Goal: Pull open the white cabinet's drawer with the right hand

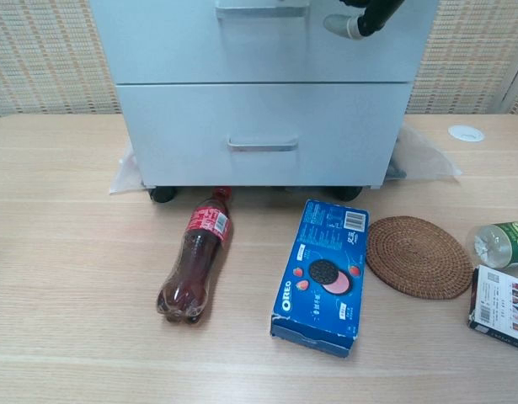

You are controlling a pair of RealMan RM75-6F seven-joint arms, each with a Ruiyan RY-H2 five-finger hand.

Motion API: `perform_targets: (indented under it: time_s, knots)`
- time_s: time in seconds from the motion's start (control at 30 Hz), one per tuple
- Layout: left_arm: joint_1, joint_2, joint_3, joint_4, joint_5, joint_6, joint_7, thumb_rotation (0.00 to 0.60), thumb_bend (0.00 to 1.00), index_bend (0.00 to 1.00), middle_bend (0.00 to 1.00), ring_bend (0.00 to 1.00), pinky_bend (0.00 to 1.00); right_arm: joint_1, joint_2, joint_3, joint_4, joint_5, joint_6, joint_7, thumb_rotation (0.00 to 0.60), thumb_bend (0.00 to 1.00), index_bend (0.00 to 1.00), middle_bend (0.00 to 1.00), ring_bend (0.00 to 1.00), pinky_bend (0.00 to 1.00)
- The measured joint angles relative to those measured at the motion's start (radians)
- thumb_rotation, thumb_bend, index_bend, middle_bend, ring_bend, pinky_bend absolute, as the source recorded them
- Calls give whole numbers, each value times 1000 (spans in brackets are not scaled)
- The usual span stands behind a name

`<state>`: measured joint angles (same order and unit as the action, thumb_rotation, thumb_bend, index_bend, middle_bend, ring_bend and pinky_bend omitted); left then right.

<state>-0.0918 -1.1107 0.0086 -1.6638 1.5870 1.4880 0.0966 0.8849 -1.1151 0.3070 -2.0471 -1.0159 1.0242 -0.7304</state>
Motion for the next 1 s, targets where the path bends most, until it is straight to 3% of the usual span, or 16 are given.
perform_targets:
  time_s: [0.57,1.0]
  knots:
    - [-5,-8,-4,17,-8,-7,-15,600,337,265,187,203,164,90,-55,-26,54,88,20,-64,600,412,222,918,979,780]
    - [-5,-10,-1,19,-11,-12,-17,600,337,265,187,203,164,96,-41,-74,16,79,50,-87,600,412,223,918,979,781]
